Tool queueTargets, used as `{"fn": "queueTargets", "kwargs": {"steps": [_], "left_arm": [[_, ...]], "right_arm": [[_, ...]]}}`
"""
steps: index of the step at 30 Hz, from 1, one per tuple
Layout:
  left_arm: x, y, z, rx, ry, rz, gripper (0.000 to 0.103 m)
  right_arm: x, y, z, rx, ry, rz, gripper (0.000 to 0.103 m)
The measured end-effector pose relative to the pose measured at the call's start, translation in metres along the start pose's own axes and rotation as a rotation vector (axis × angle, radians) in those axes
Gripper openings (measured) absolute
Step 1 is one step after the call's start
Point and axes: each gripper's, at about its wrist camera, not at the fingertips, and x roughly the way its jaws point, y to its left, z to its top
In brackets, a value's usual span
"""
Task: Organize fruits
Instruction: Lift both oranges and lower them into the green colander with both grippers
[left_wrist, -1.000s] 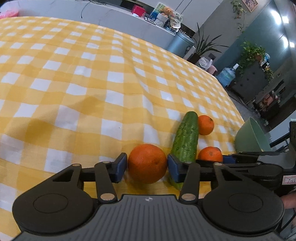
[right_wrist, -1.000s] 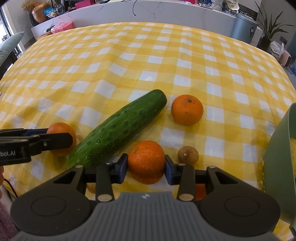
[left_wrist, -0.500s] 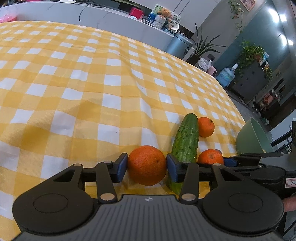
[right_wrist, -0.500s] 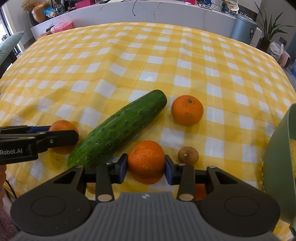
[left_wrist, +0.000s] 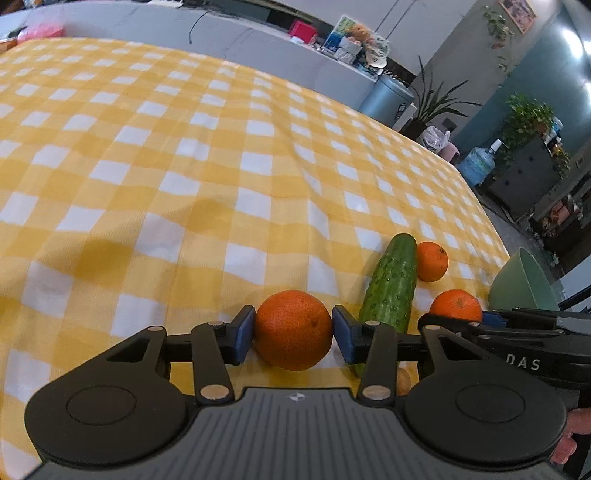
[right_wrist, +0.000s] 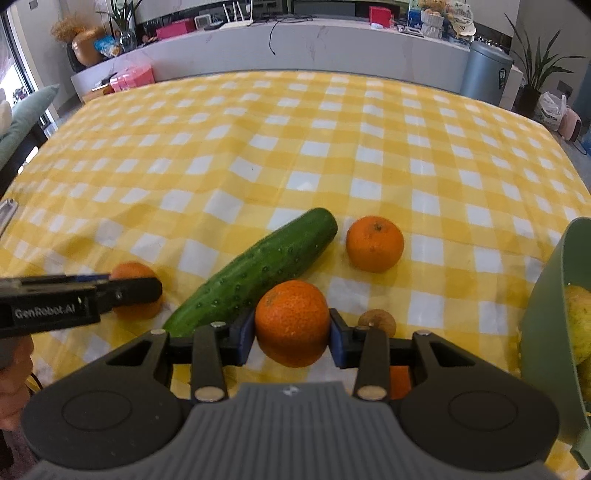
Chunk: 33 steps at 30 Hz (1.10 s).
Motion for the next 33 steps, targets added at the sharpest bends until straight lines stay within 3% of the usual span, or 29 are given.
{"fn": "queueTargets", "kwargs": {"steps": [5,8,10,14,18,25,30,33], "left_arm": [[-0.01,-0.004,-0.002,-0.012,0.01,0.014,0.051],[-0.015,-0.006,-0.001,-0.029,0.021,-0.034,0.051],[-0.018,-0.01,-0.002,-0.031,0.028,-0.067,0.051],[-0.028,-0.033,0.001,0.026,0.007,-0.057,0.051],[-0.035,-0.067,0.009,0.087,-0.004,-0.103,0.051],[-0.016,-0.153,0.019,0.2,0.049,-0.241,0.051],[0.019,-0.219,0.018,0.276,0.137,-0.358,0.051],[0.043,-0.252,0.015,0.307,0.185,-0.382,0.051]], "right_arm": [[-0.019,-0.001,0.0,0.007,-0.045,0.027,0.038],[-0.037,-0.009,0.001,0.045,-0.105,0.04,0.037],[-0.053,-0.027,0.001,0.135,-0.154,0.056,0.038],[-0.089,-0.072,-0.004,0.319,-0.266,0.048,0.038],[-0.127,-0.124,-0.024,0.486,-0.376,-0.009,0.038],[-0.155,-0.202,-0.079,0.768,-0.462,-0.18,0.038],[-0.138,-0.239,-0.105,0.888,-0.498,-0.132,0.038],[-0.127,-0.241,-0.107,0.887,-0.497,-0.092,0.038]]}}
